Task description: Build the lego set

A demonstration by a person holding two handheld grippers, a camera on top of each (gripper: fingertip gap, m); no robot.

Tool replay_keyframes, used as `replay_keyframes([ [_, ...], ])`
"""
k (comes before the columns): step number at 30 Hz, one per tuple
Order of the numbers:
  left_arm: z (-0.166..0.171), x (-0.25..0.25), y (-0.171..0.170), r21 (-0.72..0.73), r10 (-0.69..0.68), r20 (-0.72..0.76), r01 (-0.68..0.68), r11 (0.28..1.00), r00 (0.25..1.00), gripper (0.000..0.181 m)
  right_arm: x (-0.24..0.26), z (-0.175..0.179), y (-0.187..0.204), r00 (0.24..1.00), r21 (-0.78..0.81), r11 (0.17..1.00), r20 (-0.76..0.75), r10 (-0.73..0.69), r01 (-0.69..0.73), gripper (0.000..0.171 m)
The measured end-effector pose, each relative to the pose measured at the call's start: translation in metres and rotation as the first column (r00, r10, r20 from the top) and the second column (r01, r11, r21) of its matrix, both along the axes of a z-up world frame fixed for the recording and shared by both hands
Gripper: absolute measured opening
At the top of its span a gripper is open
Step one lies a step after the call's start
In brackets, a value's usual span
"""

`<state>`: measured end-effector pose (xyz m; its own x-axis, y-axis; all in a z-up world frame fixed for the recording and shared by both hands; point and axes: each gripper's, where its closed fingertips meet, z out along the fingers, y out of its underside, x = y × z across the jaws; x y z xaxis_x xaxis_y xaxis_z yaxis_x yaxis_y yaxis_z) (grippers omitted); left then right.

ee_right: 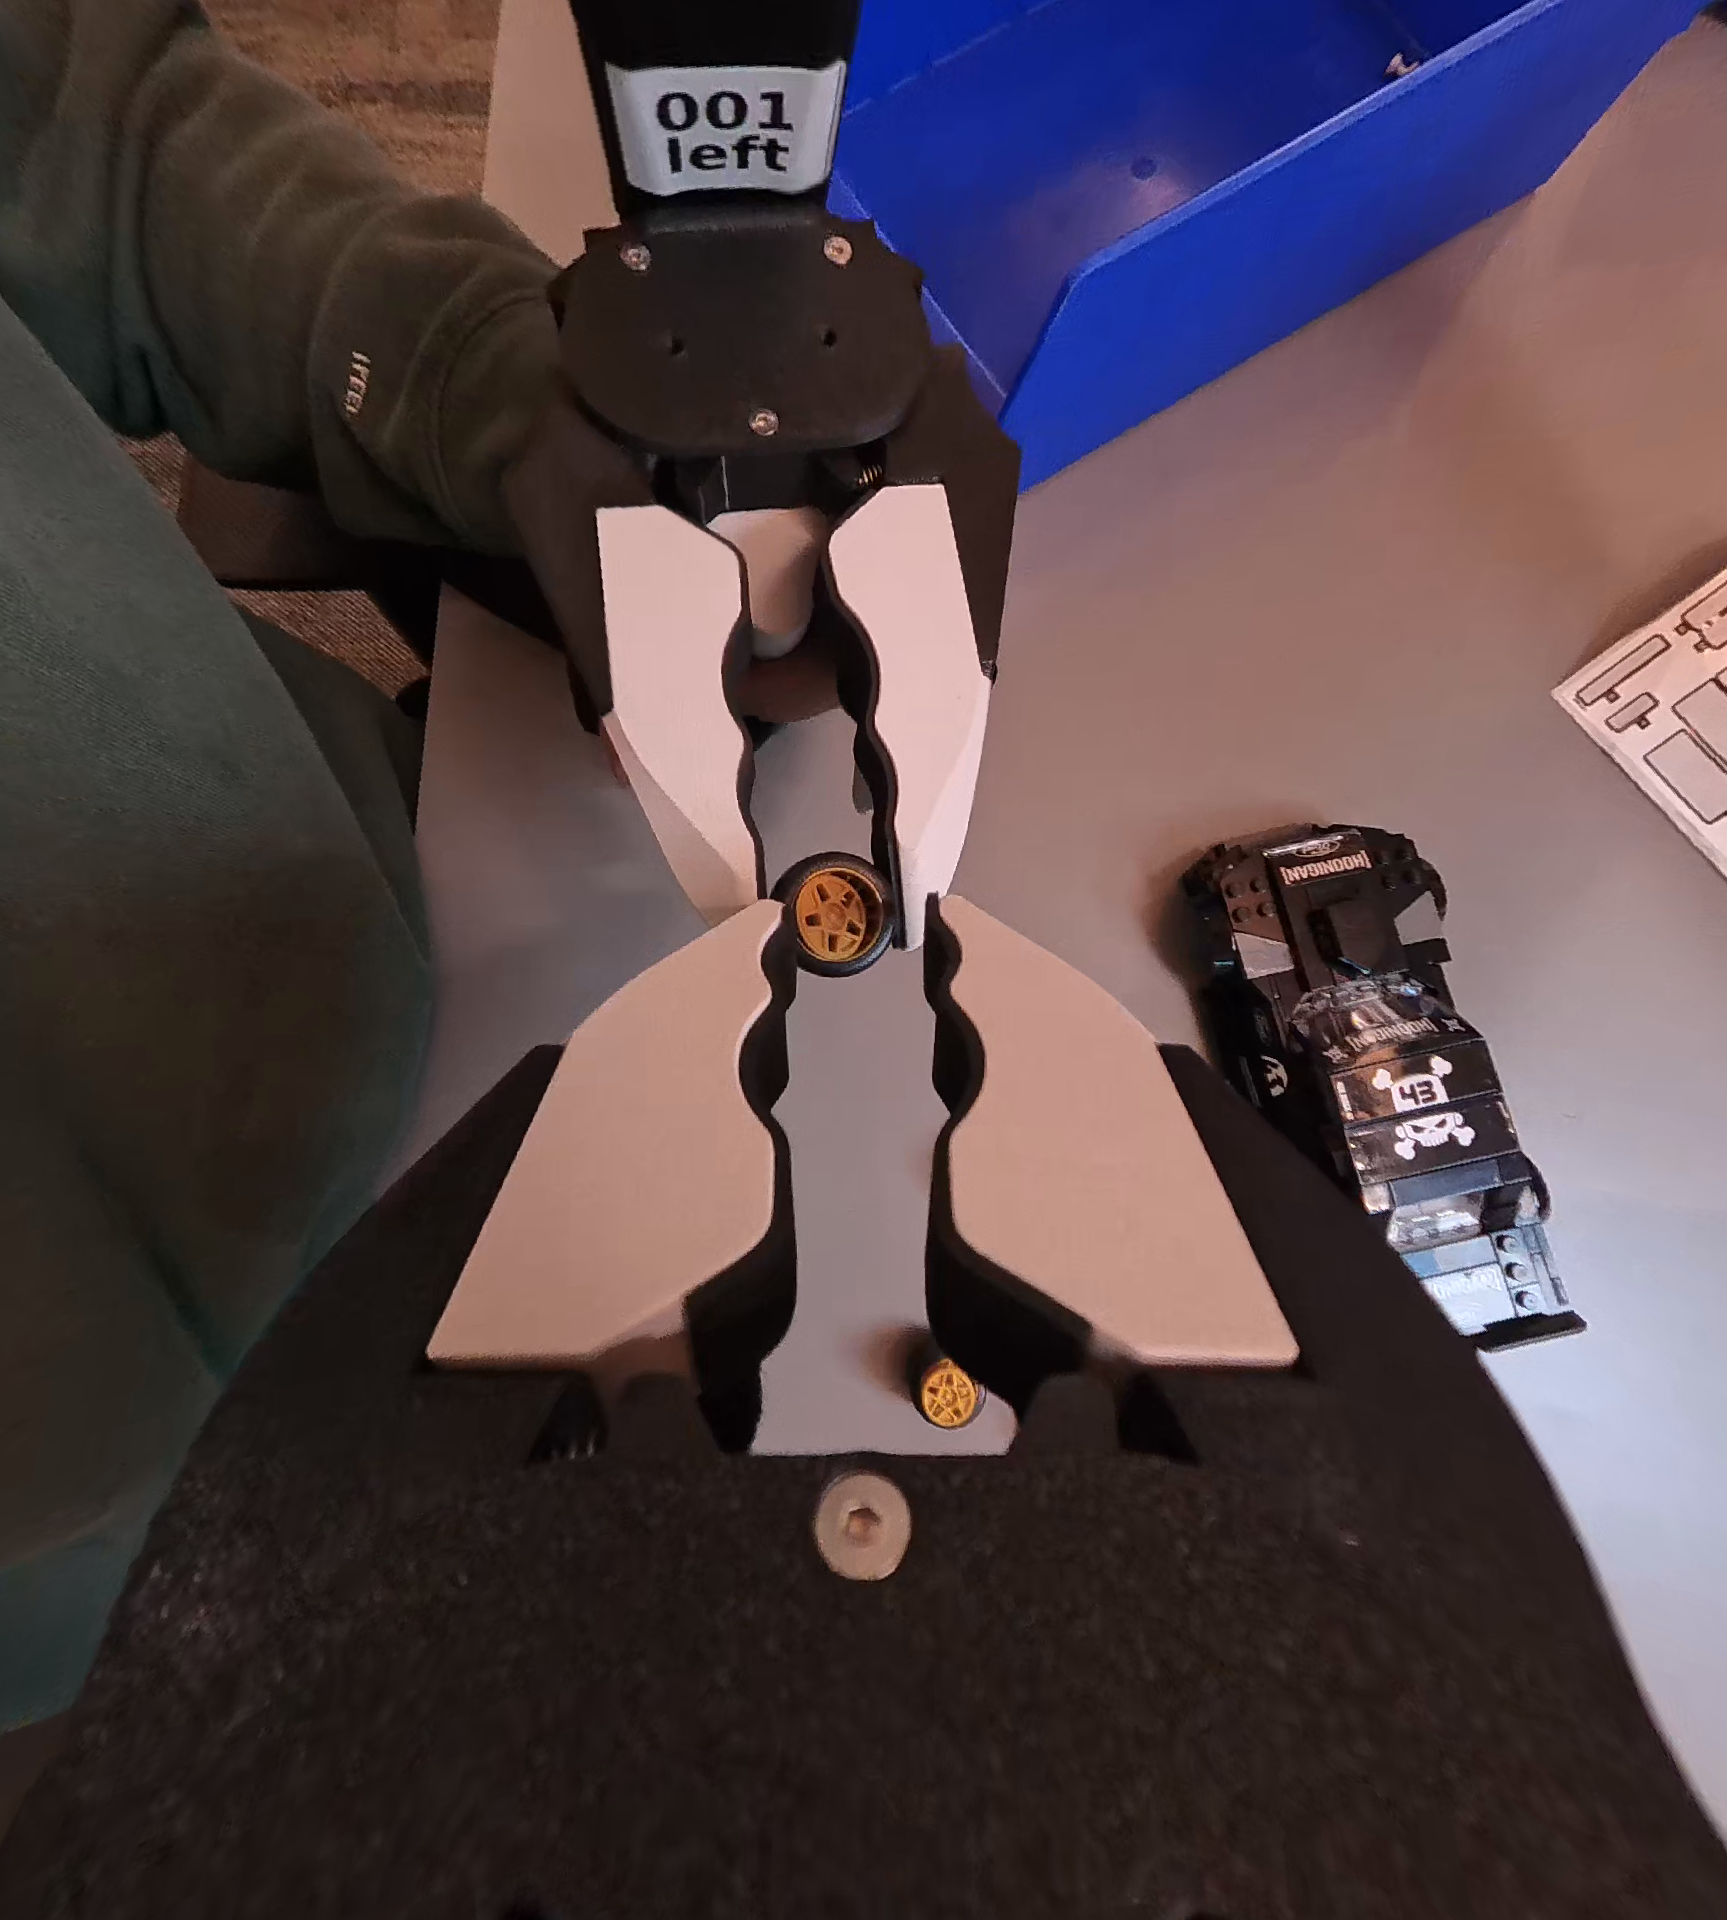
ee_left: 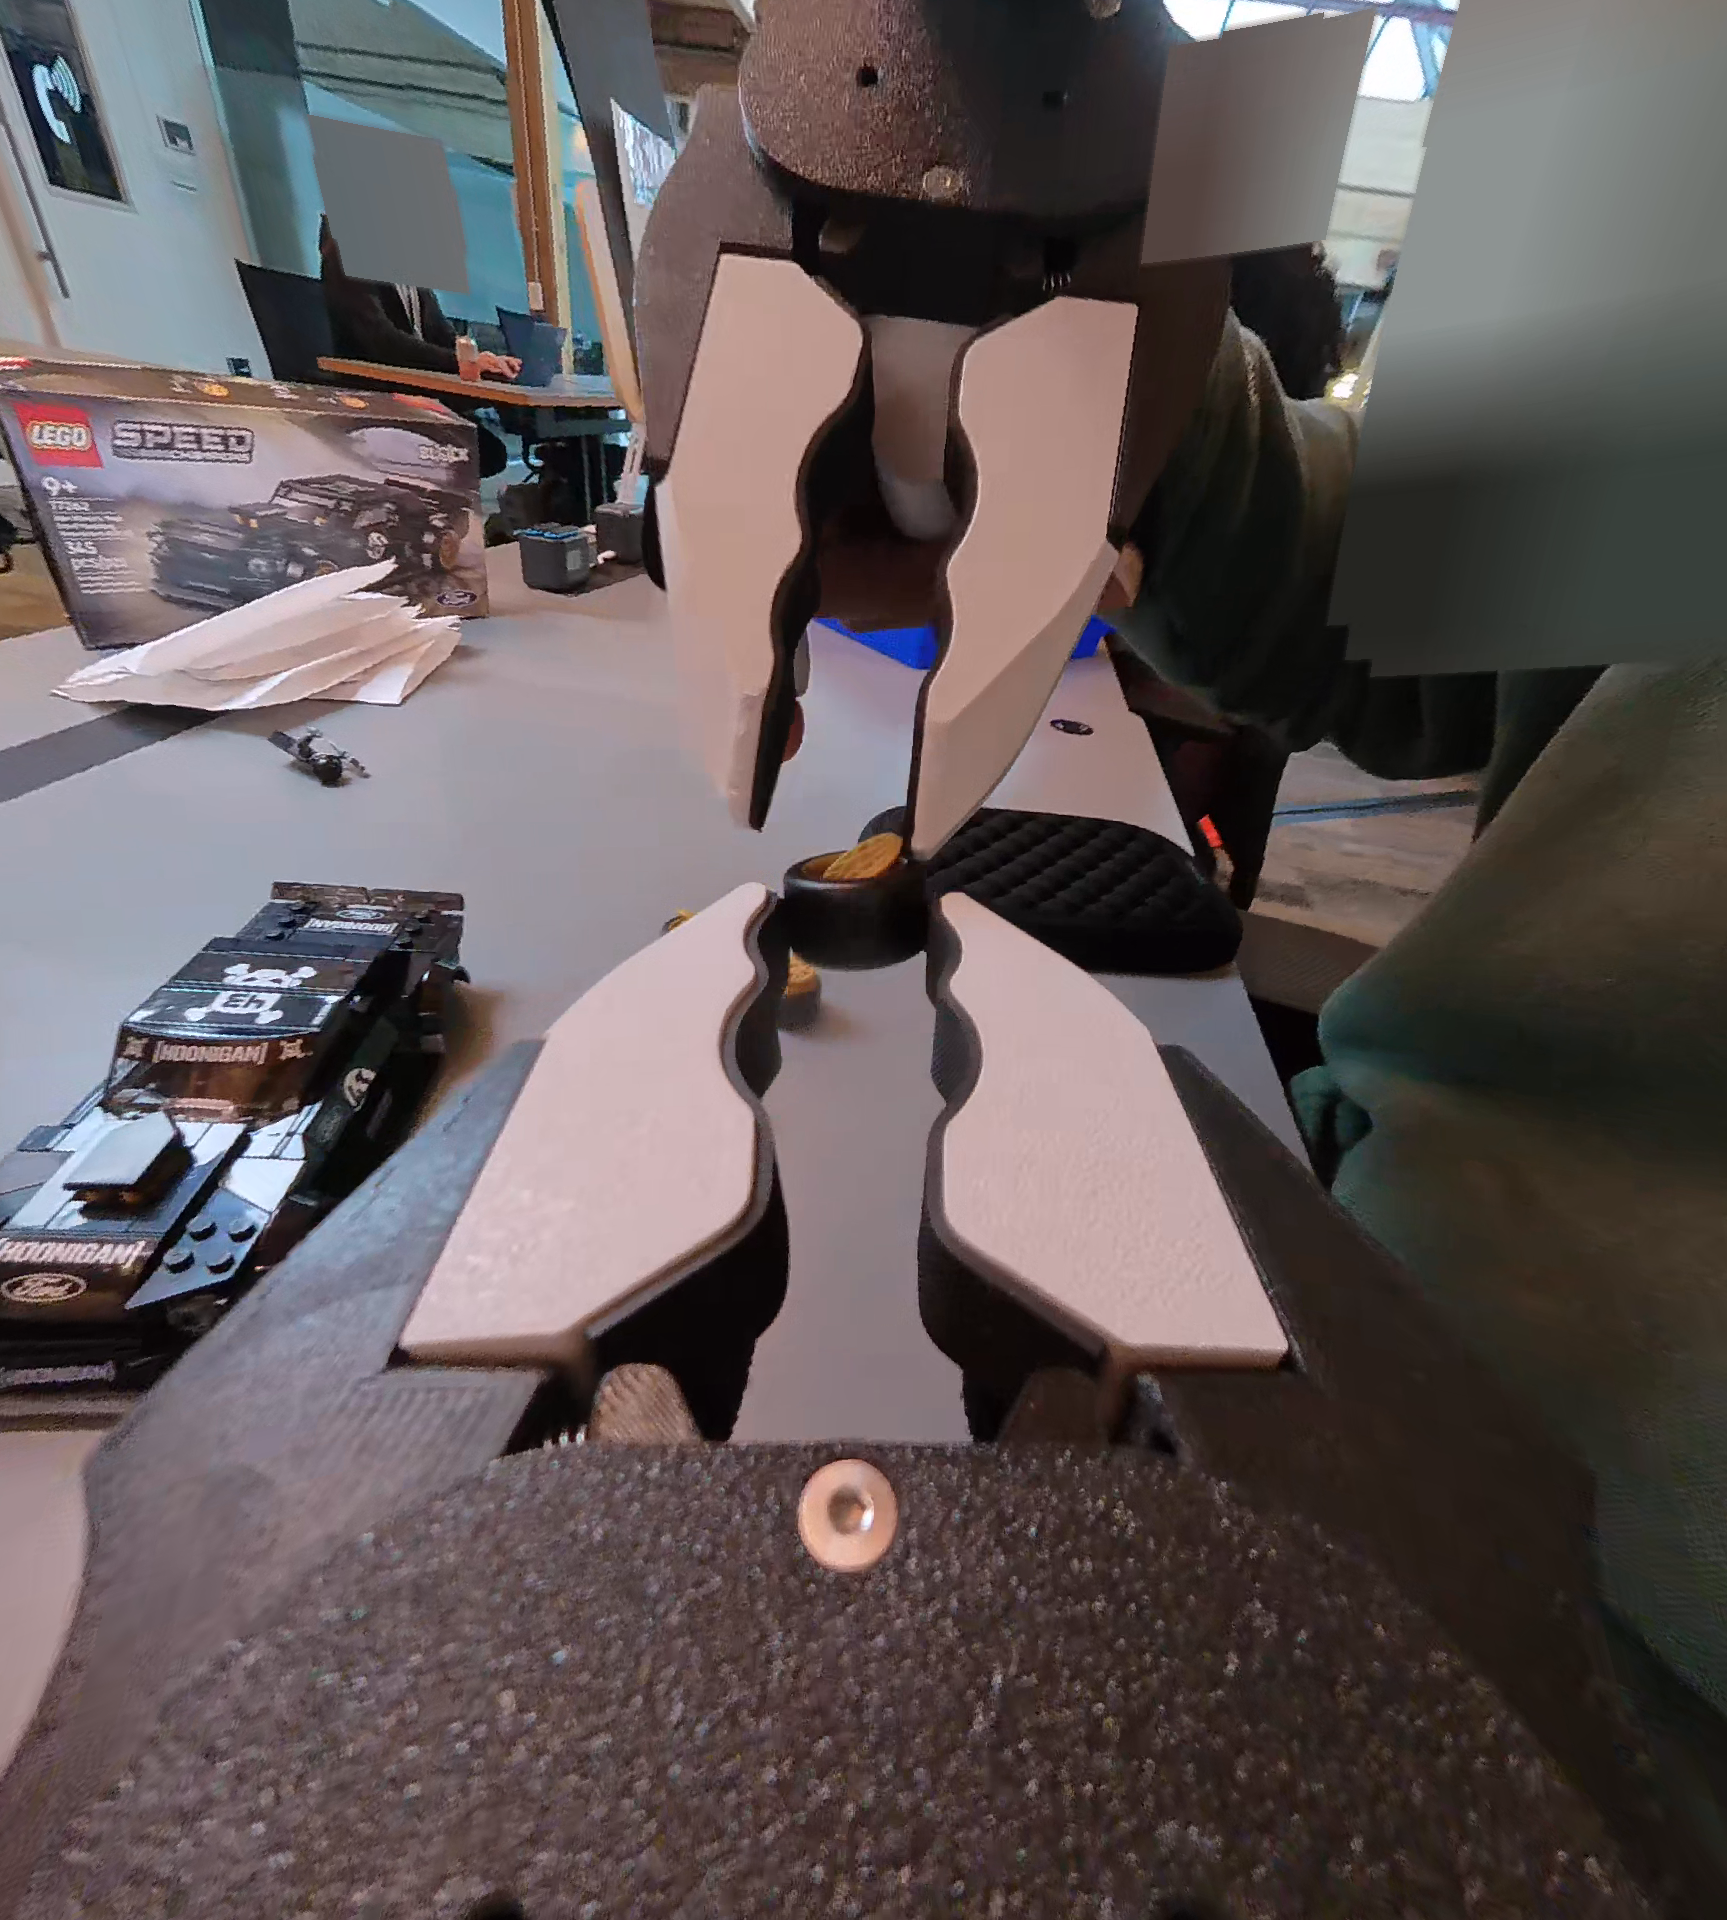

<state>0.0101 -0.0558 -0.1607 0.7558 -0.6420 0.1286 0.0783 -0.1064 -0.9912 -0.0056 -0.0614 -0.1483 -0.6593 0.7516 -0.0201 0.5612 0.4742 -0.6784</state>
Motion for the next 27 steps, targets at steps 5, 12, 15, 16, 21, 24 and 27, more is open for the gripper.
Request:
replay_keyframes([
  [5, 0.008, -0.001, -0.003, -0.014, -0.043, 0.109, 0.045, 0.999, 0.993, 0.025, -0.002, 0.007, -0.002, 0.998, -0.025, 0.999, -0.052, 0.021, -0.022, 0.024],
  [12, 0.015, -0.005, -0.004, -0.014, -0.064, 0.186, 0.067, 0.998, 0.98, 0.026, -0.004, 0.009, -0.005, 0.996, -0.035, 0.998, -0.083, 0.042, -0.045, 0.028],
  [15, 0.015, -0.005, -0.005, -0.02, -0.076, 0.197, 0.081, 0.996, 0.977, 0.026, -0.005, 0.01, -0.006, 0.995, -0.039, 0.998, -0.094, 0.043, -0.046, 0.028],
  [16, 0.015, -0.004, -0.005, -0.017, -0.077, 0.196, 0.082, 0.997, 0.978, 0.025, -0.005, 0.01, -0.006, 0.996, -0.048, 0.998, -0.085, 0.041, -0.045, 0.028],
  [21, 0.016, -0.002, -0.007, 0.012, -0.083, 0.164, 0.082, 0.997, 0.983, 0.026, -0.002, 0.011, -0.009, 0.997, -0.09, 0.994, -0.054, 0.058, -0.062, 0.029],
  [24, 0.015, 0.0, -0.007, 0.013, -0.079, 0.145, 0.078, 0.997, 0.986, 0.026, -0.001, 0.014, -0.011, 0.996, -0.111, 0.991, -0.059, 0.067, -0.074, 0.029],
  [27, 0.014, -0.008, -0.004, 0.017, -0.029, 0.124, 0.027, 0.999, 0.992, 0.025, -0.003, 0.023, 0.001, 0.995, -0.133, 0.991, -0.099, 0.017, -0.03, 0.029],
])
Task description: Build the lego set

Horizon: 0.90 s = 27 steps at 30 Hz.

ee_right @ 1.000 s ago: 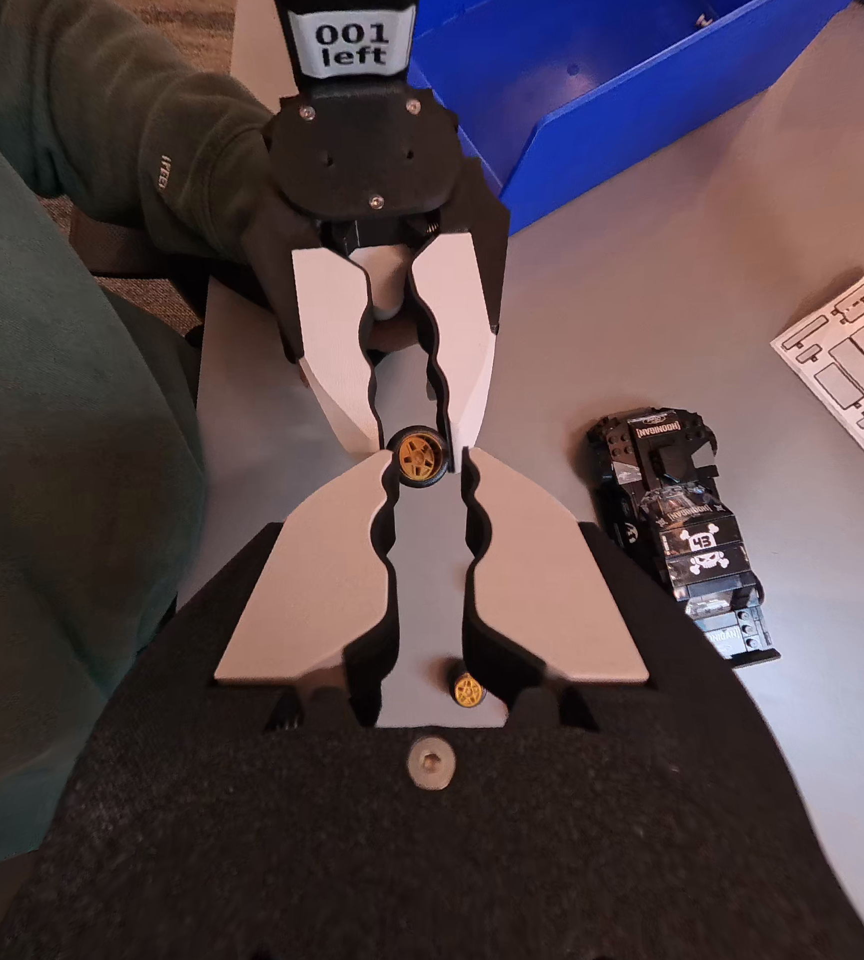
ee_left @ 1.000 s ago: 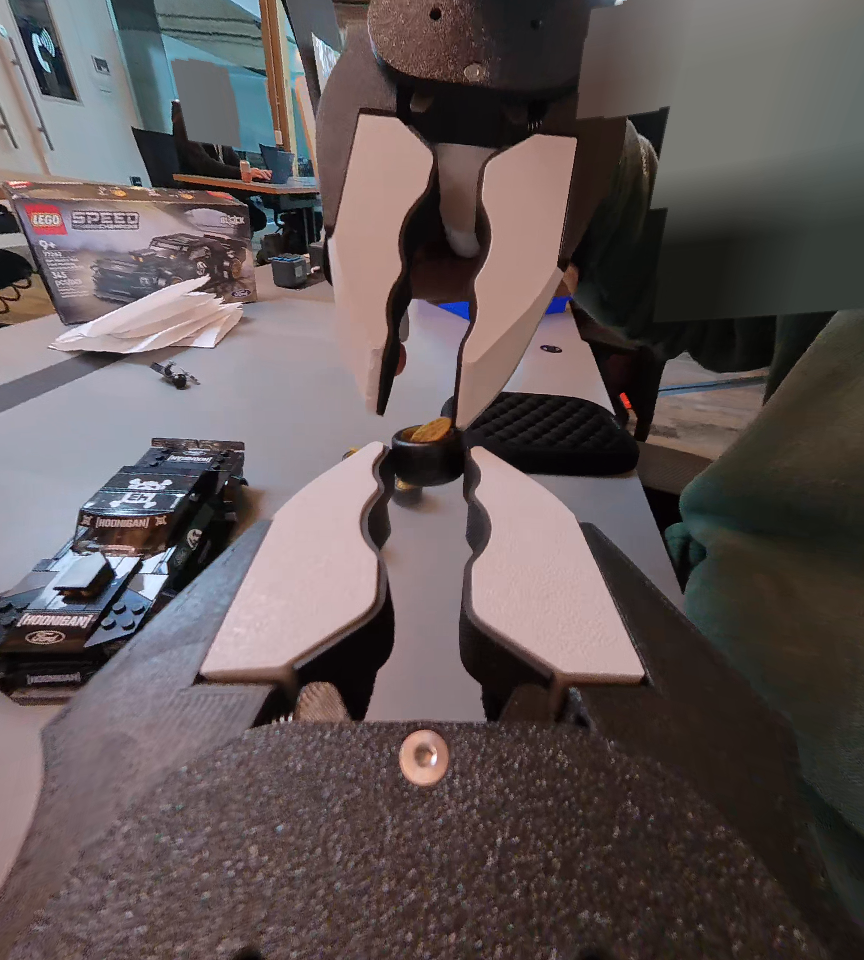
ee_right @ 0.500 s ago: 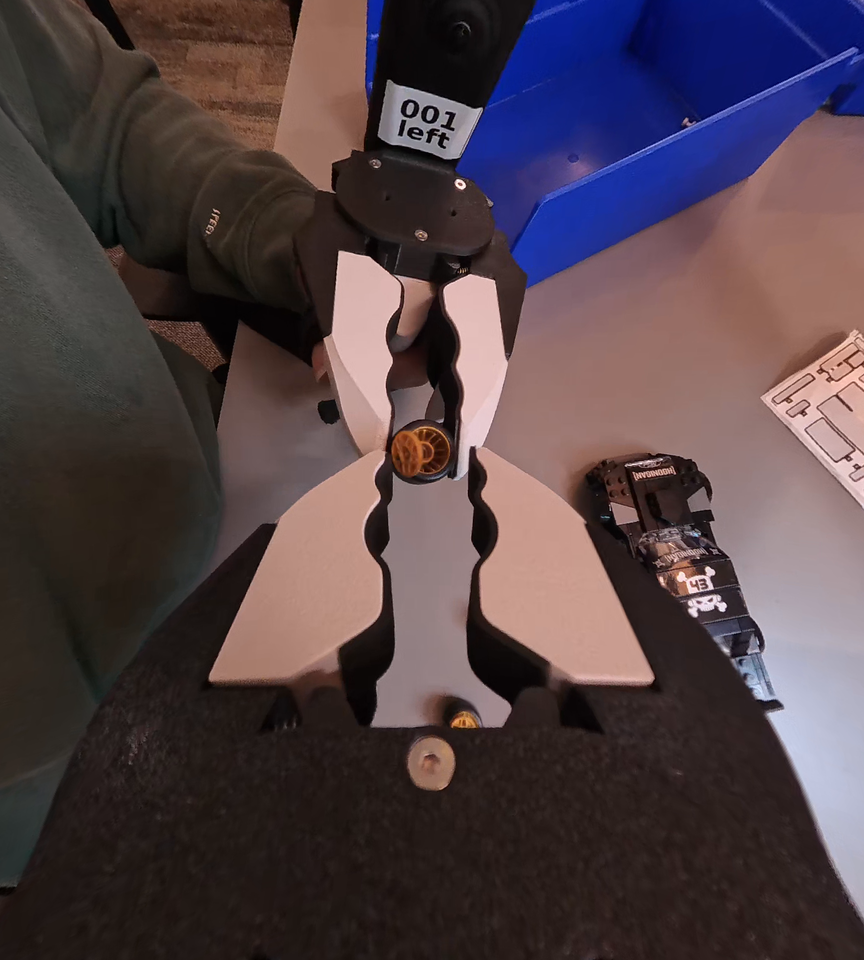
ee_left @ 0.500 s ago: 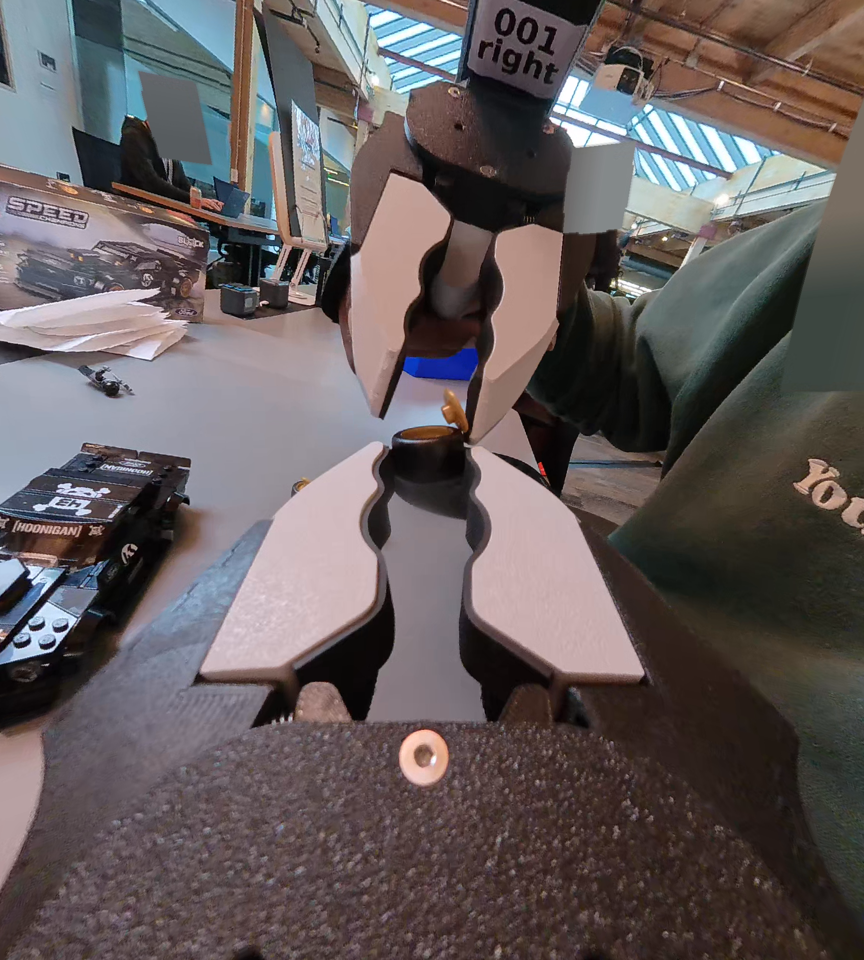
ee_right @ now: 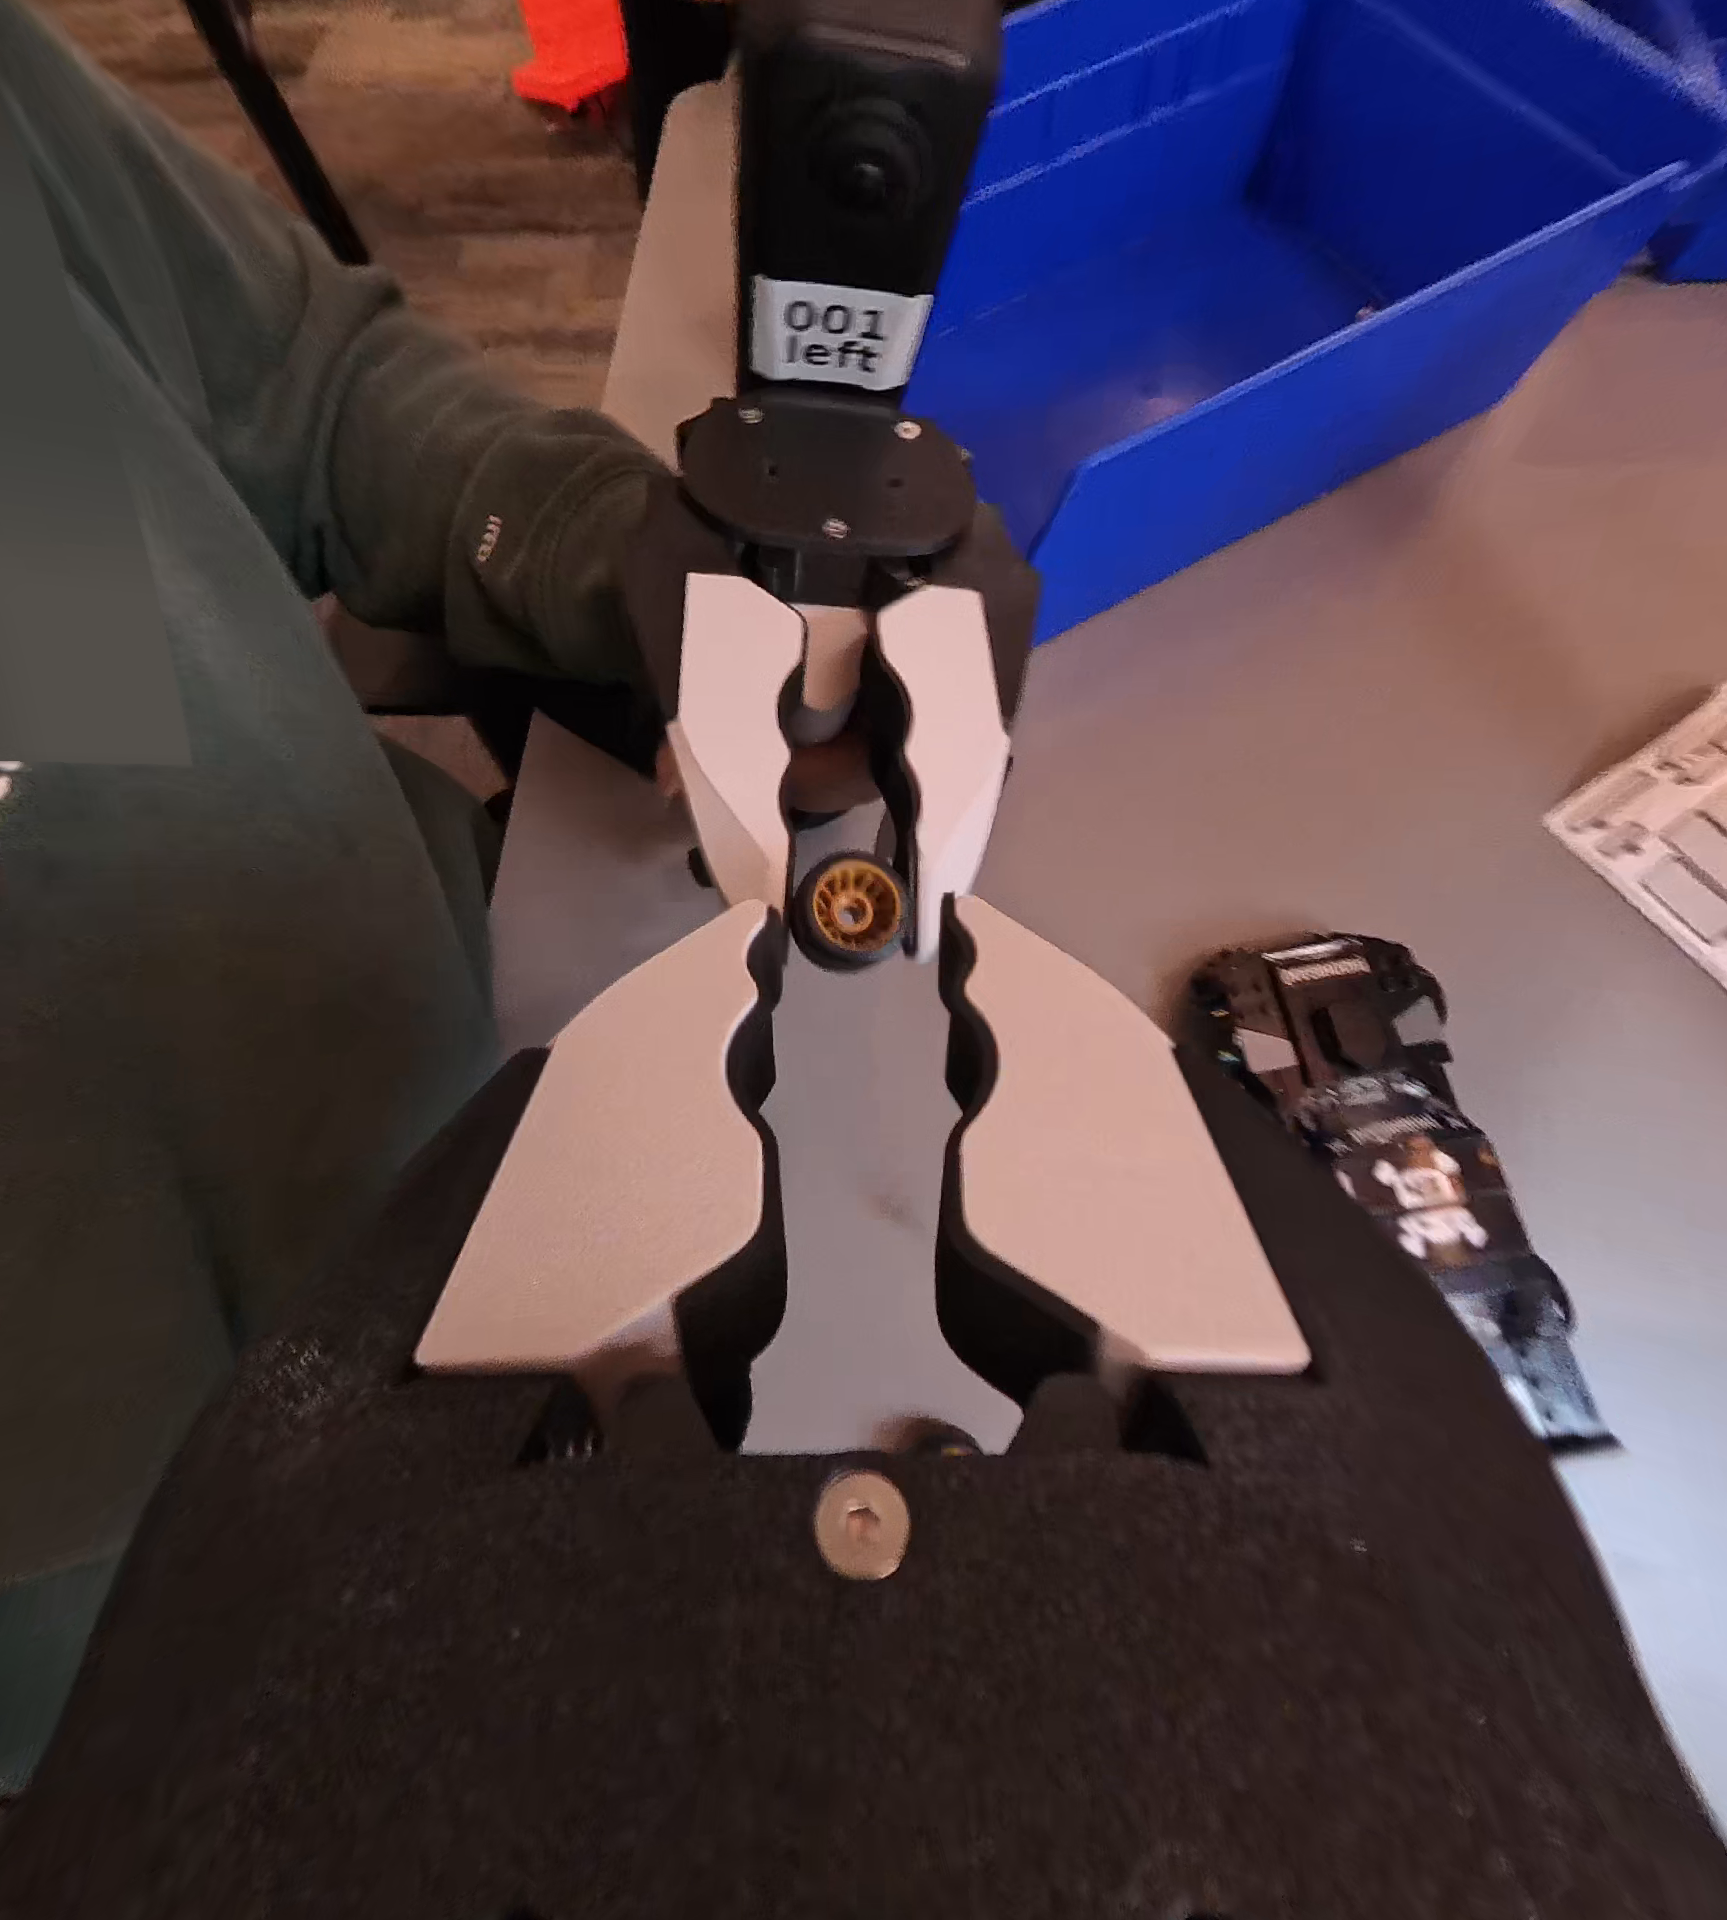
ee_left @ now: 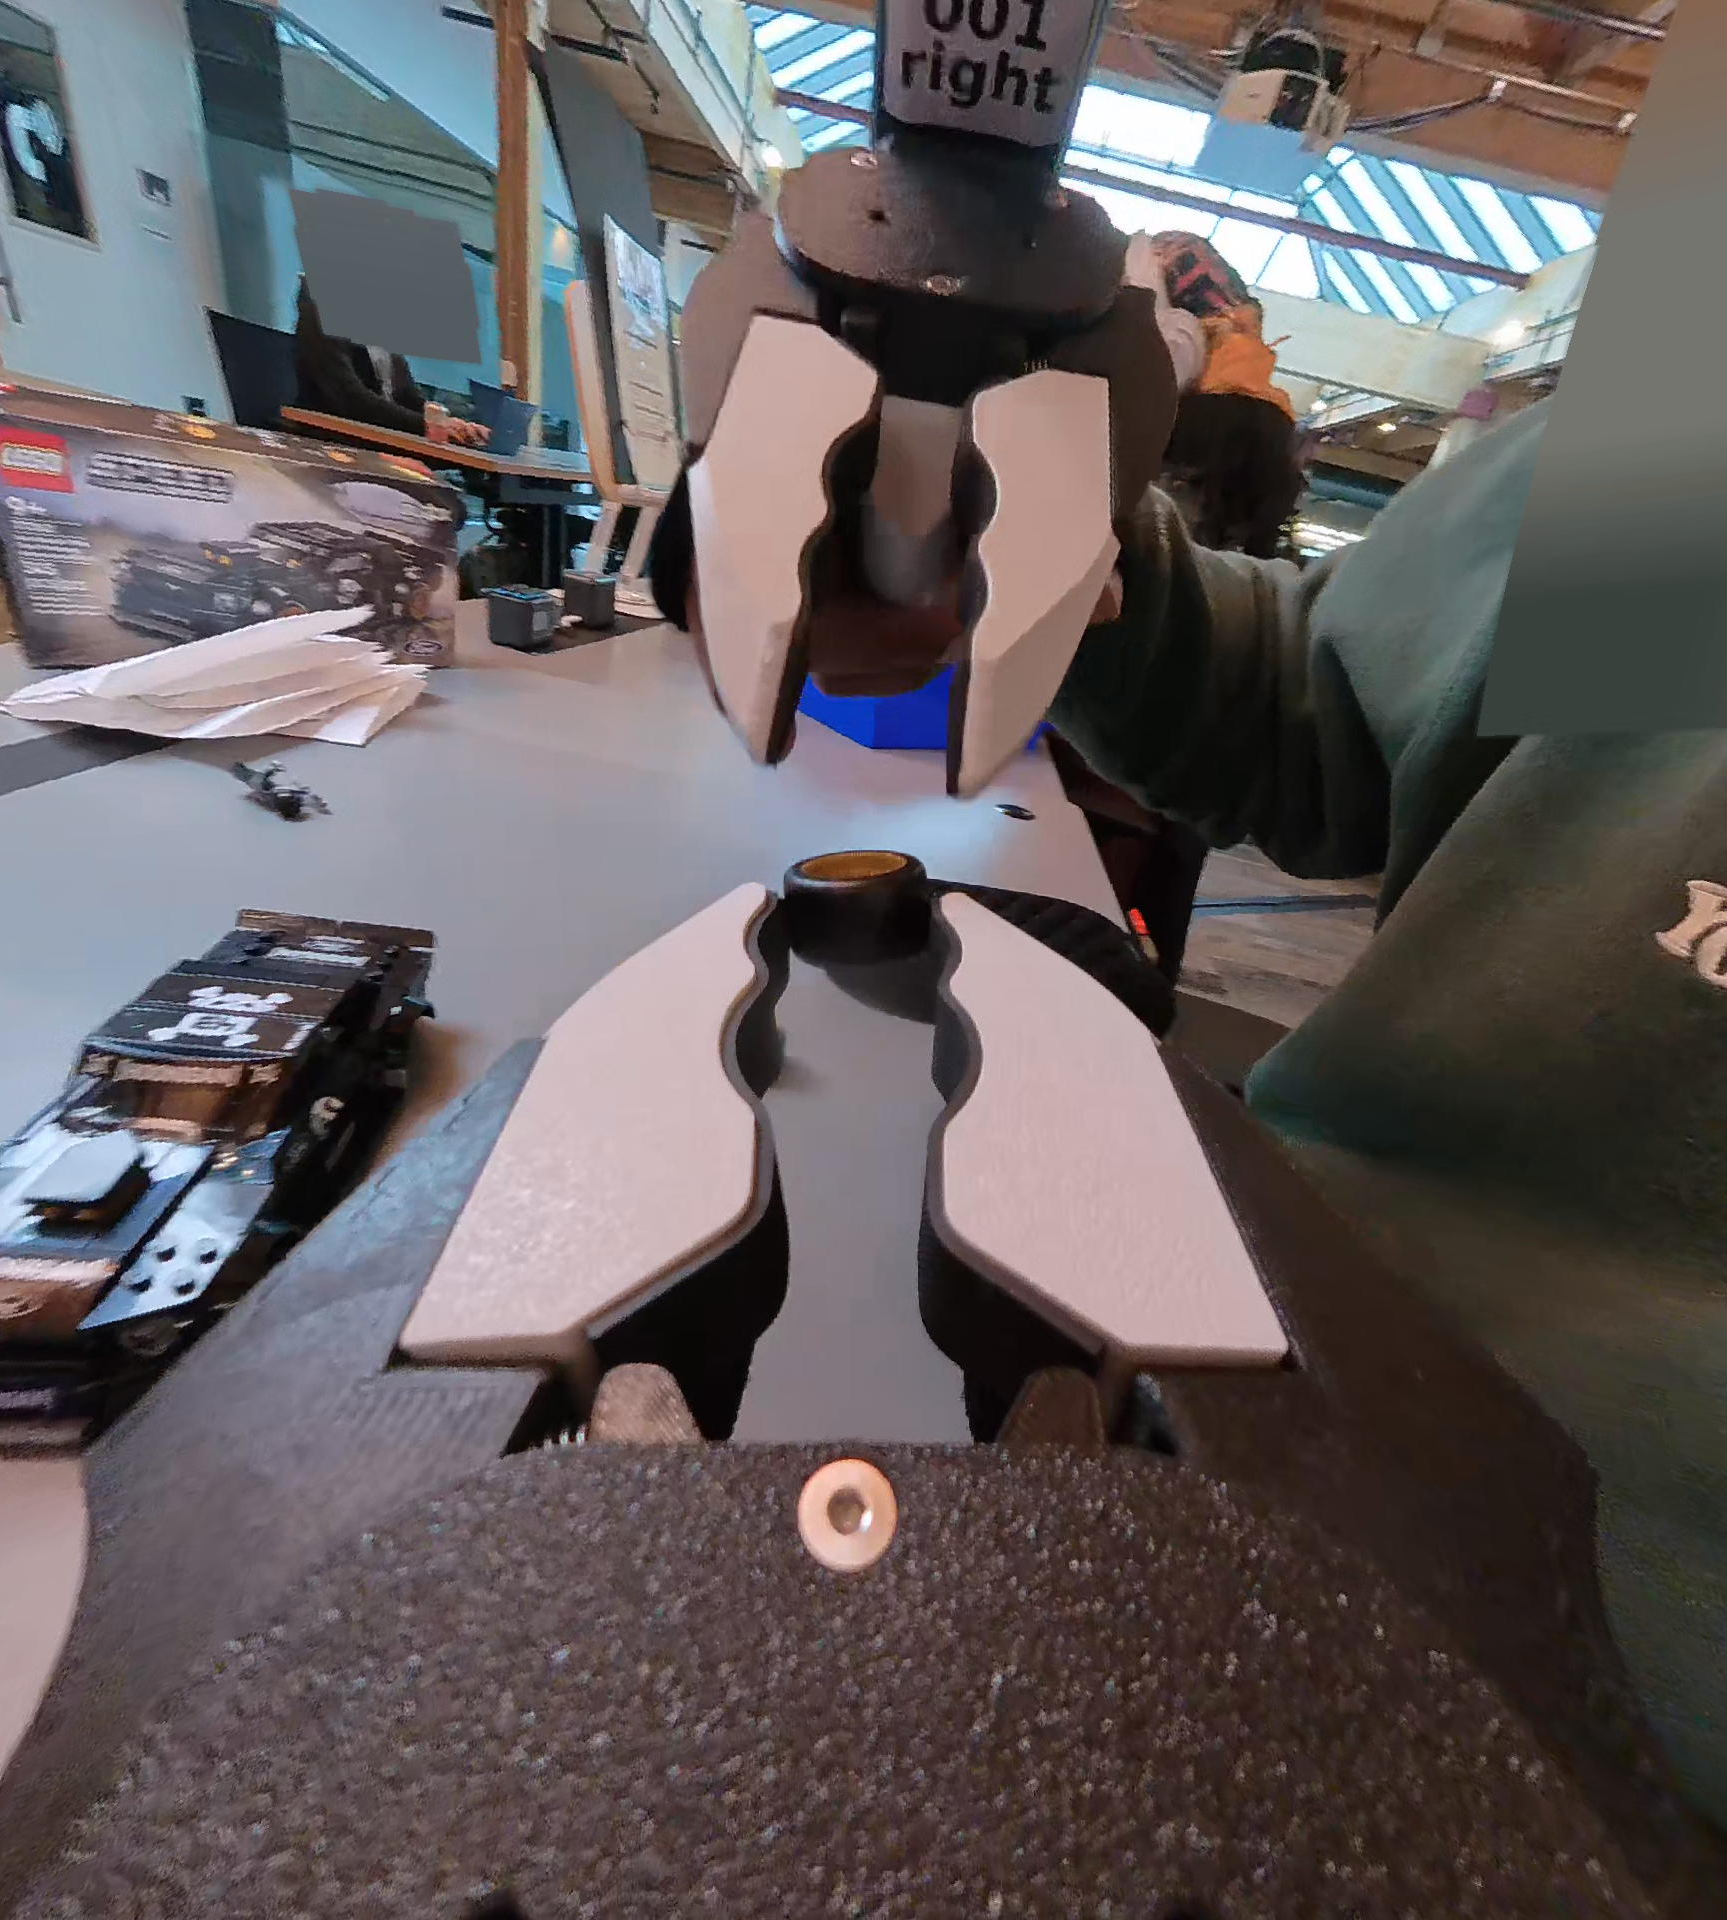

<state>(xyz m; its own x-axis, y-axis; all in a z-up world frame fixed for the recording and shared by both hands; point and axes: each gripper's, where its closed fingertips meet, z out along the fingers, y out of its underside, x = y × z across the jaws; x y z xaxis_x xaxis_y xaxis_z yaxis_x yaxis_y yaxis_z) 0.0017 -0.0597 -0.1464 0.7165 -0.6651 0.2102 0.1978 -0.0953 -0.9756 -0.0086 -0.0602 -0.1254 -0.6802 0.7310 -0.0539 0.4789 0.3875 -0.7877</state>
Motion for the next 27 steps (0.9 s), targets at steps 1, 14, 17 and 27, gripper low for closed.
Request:
replay_keyframes([
  [1, 0.001, -0.007, 0.002, 0.003, 0.036, -0.005, -0.036, 0.999, 0.999, 0.025, -0.001, 0.0, 0.01, 0.999, 0.007, 0.999, -0.01, -0.043, 0.043, 0.028],
  [14, -0.005, -0.049, 0.013, -0.009, 0.243, -0.06, -0.244, 0.97, 0.968, 0.025, 0.132, -0.138, 0.043, 0.926, 0.244, 0.966, 0.341, -0.164, 0.081, 0.024],
  [17, -0.013, -0.039, 0.014, -0.009, 0.222, -0.132, -0.225, 0.974, 0.966, 0.025, 0.162, -0.149, 0.027, 0.915, 0.219, 0.973, 0.371, -0.157, 0.078, 0.026],
  [27, -0.031, -0.016, 0.017, -0.035, 0.143, -0.229, -0.155, 0.987, 0.963, 0.025, 0.183, -0.152, 0.029, 0.901, 0.406, 0.911, 0.364, -0.235, 0.073, 0.025],
])
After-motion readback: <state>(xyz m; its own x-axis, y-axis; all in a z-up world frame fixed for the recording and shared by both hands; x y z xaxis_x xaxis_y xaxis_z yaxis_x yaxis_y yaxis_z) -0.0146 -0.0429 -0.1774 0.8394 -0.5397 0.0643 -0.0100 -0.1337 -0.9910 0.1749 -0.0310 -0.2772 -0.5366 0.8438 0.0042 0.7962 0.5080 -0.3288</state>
